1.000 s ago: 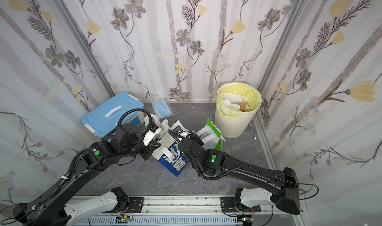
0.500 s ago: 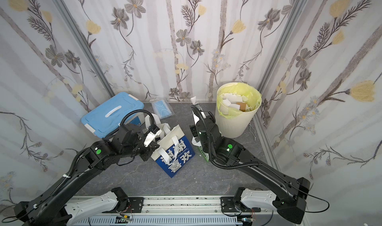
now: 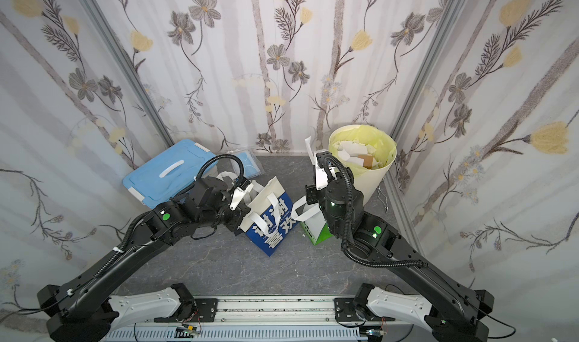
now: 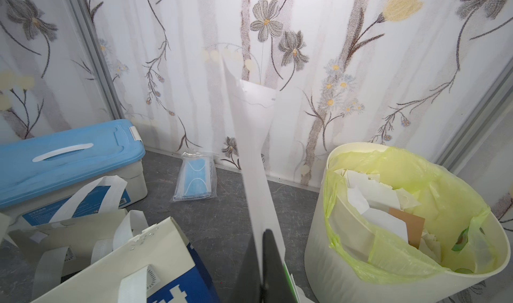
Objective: Shred takeout receipts and throw away
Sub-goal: Place the takeout bag at the center of the board.
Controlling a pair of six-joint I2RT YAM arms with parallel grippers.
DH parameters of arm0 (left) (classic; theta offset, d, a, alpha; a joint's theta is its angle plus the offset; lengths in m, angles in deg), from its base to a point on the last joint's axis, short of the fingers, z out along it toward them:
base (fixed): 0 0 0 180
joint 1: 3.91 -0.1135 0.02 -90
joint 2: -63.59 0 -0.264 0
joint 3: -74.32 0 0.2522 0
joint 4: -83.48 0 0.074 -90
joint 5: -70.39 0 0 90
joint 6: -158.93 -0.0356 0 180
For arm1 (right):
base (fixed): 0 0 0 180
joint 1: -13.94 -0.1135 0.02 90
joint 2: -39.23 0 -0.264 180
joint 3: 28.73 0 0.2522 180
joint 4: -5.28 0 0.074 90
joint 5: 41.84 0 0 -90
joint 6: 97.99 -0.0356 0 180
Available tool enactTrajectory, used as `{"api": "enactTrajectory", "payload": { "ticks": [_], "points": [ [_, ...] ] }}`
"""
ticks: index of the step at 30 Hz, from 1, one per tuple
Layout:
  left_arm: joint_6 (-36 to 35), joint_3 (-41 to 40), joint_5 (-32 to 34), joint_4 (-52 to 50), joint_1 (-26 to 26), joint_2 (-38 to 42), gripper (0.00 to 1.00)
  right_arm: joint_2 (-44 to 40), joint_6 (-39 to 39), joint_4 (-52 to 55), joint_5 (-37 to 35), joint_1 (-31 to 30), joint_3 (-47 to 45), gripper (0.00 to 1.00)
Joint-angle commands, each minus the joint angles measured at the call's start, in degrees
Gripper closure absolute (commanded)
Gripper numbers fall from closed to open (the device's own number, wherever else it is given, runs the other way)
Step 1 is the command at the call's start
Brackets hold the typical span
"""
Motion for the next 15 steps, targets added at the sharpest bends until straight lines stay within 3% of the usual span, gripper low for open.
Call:
{"api": "enactTrajectory", "payload": {
  "ticks": [1,9,15],
  "points": [
    [1.9,2.6,6.9,2.7,0.9,-2.6,1.00,-0.9,-1.9,0.8,0.9,-0.2,0.1,1.00],
    [1.5,6.0,11.6,2.5,2.9,-9.5,0.98,-2.2,-1.9,2.2,0.2,-0.2,0.1,1.00],
    [0.9,6.1,10.0,2.5,3.2,-10.8,0.61,-2.3,-2.0,2.7,0.3,-0.2,0.0,1.00]
  ]
}}
